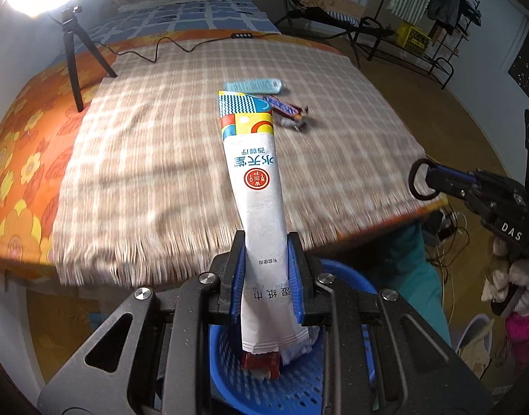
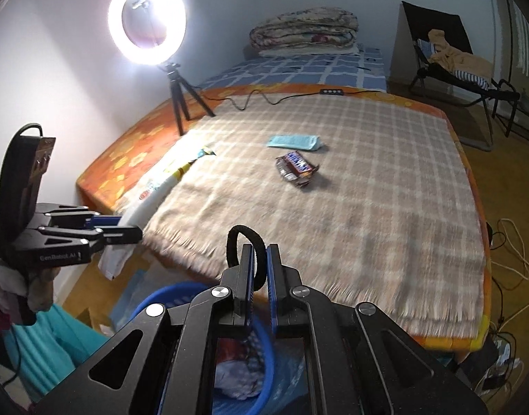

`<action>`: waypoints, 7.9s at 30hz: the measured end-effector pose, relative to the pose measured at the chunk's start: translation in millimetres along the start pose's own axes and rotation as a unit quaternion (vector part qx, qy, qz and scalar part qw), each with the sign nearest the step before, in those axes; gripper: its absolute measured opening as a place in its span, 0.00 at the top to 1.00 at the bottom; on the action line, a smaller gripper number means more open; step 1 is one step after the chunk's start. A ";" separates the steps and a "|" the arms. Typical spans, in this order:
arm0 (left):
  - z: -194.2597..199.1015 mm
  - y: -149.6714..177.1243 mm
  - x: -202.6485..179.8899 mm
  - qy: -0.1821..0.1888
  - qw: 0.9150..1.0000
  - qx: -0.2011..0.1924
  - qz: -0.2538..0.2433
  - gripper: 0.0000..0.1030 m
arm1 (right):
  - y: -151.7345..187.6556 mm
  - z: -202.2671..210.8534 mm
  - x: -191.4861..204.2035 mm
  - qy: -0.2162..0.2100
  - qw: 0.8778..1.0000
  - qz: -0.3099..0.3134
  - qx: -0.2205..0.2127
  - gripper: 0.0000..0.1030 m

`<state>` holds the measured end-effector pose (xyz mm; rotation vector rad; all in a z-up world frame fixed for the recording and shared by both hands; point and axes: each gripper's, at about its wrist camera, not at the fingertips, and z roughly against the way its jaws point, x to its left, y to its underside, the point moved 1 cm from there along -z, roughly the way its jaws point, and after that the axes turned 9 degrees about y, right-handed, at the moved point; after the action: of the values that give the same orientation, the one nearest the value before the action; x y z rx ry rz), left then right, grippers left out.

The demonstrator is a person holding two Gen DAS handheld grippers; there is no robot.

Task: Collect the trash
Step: 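Carry the white tube and hair tie over the basket and release both, then move both open tools back over the bed toward the blue tube and Snickers wrapper, then grasp the light-blue tube with the left tool while the right tool grasps the Snickers wrapper, then carry the blue tube and Snickers wrapper over the basket and release both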

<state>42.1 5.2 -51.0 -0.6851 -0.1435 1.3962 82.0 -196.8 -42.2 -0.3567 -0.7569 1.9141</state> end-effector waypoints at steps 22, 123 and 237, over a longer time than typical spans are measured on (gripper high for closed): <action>-18.9 111.2 -23.9 0.025 0.996 0.080 0.011 0.79 | 74.3 -10.3 37.8 -0.039 0.998 0.002 0.059 0.95; -58.0 -21.3 23.4 -0.025 0.998 0.048 -0.017 0.36 | 24.1 -62.7 -5.7 0.038 0.996 -0.027 0.070 0.30; -89.2 -140.4 51.5 -0.002 0.998 -0.009 -0.057 0.65 | -72.8 -106.9 -45.8 0.029 0.999 -0.034 0.031 0.96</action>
<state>215.1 18.9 -64.7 -0.6788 -0.1964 1.2879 212.5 -178.5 -80.3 -0.3421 -0.6621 1.8511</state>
